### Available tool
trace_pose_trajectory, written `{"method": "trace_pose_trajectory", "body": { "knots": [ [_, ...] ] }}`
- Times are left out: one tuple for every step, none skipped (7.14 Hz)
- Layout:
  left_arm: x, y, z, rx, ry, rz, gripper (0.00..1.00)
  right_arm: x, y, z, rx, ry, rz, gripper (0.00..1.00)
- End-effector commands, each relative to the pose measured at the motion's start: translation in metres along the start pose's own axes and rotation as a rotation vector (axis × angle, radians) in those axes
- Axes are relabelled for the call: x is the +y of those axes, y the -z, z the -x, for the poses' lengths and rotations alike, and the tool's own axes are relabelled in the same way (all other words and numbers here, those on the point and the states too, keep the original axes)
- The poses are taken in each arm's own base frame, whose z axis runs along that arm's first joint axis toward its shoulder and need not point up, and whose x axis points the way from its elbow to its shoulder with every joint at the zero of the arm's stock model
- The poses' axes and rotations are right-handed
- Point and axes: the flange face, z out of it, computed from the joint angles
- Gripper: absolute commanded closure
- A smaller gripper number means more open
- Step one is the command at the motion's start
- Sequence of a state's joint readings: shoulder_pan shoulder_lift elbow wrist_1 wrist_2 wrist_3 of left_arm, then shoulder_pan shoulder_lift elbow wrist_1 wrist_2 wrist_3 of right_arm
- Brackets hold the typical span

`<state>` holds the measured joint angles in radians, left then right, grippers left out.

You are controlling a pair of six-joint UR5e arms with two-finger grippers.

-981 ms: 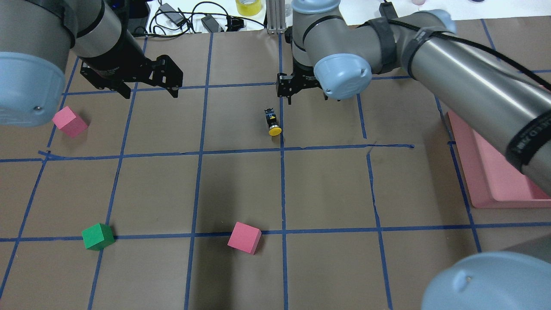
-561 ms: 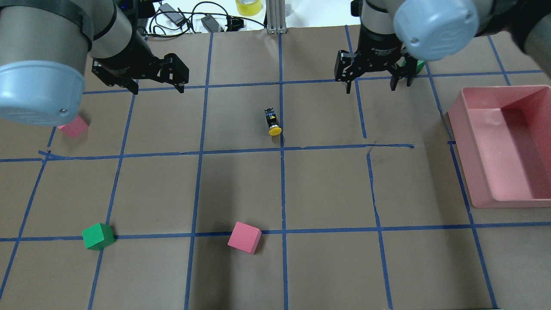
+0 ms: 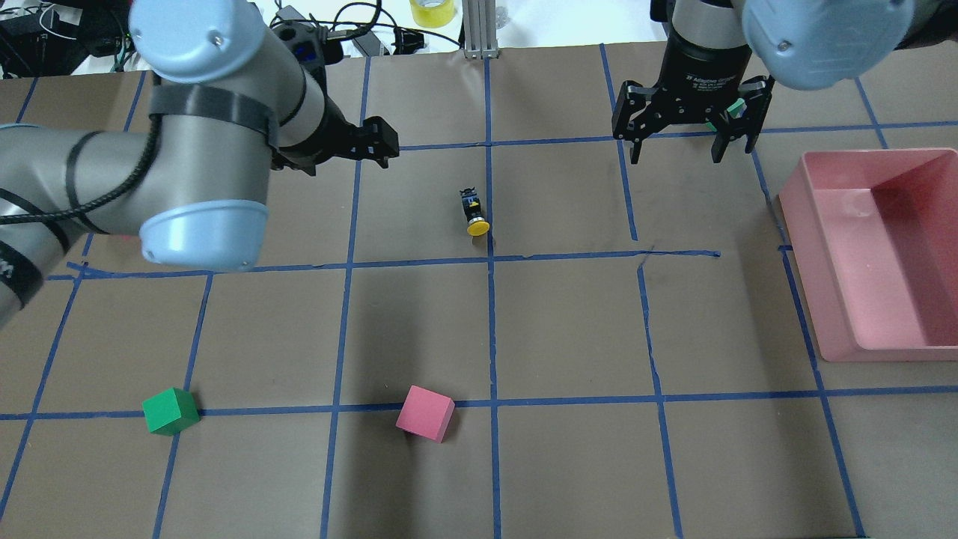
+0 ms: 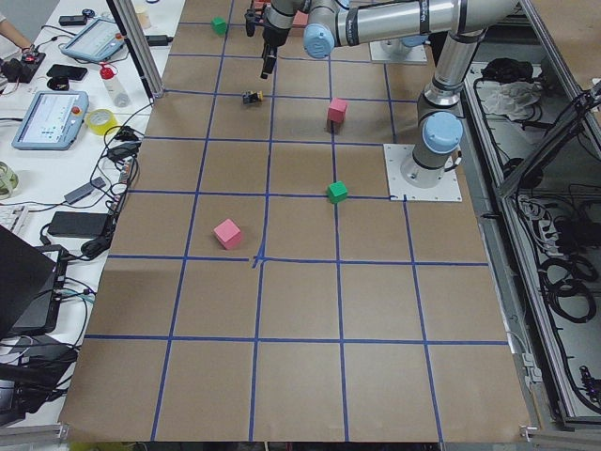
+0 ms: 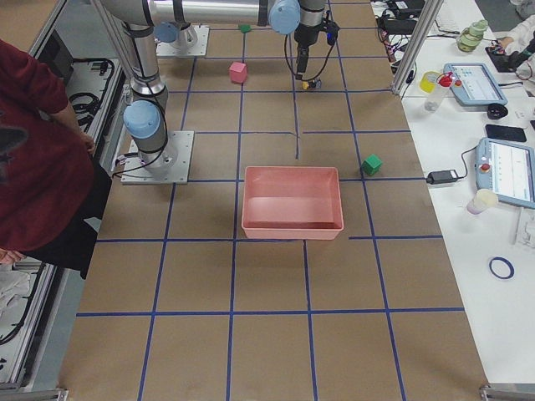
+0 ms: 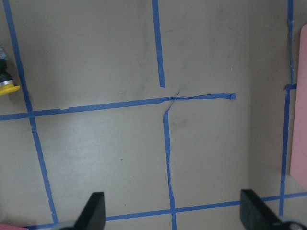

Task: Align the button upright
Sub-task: 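Reach the left gripper to the lying switch and grasp its body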

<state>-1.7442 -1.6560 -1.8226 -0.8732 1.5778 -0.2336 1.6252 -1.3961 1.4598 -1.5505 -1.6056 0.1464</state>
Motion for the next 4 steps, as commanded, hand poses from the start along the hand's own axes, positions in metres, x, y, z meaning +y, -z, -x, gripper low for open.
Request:
{"method": "trace_pose_trajectory", "body": {
  "knots": [
    [0.04, -0.052, -0.038, 0.048, 0.052, -0.072, 0.0, 0.002, 0.0, 0.002, -0.014, 0.011, 0.008, 0.0],
    [0.056, -0.076, -0.046, 0.011, 0.029, -0.118, 0.0, 0.002, -0.001, 0.002, -0.014, 0.012, 0.01, 0.0],
    [0.065, -0.101, -0.059, -0.014, 0.019, -0.17, 0.0, 0.001, -0.001, 0.003, -0.027, 0.012, 0.01, 0.0],
    [0.066, -0.125, -0.065, -0.002, 0.052, -0.222, 0.0, 0.001, -0.001, 0.002, -0.019, 0.014, 0.008, 0.0]
  ]
}}
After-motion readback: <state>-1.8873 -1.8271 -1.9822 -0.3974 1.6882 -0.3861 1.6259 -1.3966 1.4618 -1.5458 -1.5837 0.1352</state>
